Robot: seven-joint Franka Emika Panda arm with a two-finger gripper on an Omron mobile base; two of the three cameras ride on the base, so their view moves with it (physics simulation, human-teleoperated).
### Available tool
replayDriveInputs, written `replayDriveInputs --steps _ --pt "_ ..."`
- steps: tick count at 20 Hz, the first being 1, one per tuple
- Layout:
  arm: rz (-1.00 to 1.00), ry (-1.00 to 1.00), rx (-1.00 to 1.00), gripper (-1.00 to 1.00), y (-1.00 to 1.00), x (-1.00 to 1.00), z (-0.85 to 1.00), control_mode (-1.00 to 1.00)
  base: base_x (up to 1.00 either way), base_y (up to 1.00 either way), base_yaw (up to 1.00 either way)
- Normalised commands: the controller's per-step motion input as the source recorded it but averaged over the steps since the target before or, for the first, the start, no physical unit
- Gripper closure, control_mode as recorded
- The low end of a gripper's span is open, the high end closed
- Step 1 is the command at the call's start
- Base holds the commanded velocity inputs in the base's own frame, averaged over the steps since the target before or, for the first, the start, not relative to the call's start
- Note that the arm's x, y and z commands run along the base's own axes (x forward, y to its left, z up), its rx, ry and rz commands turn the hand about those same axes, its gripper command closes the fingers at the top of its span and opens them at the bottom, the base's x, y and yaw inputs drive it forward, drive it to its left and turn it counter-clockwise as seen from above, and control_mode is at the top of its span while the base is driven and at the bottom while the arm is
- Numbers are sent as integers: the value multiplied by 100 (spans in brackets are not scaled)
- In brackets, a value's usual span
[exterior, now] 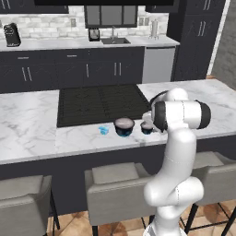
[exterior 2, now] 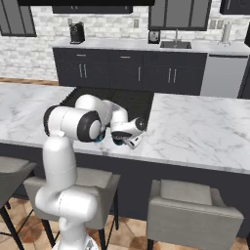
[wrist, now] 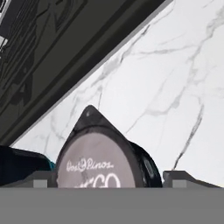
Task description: Stack the yogurt containers by placing the smaller containers on top of the larger containers.
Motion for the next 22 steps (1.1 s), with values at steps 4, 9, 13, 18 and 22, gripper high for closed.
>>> replayDriveInputs --steps 4,9,13,18,22 --pt "0 0 0 100 15 9 -13 -100 0 0 0" --pt "0 0 0 100 6 0 -16 -100 0 0 0" --pt "0 0 0 100 0 0 -14 -100 0 0 0" --pt "0 0 0 100 0 -1 -3 -100 0 0 0" --pt "0 0 2 100 0 -2 0 -100 0 0 0"
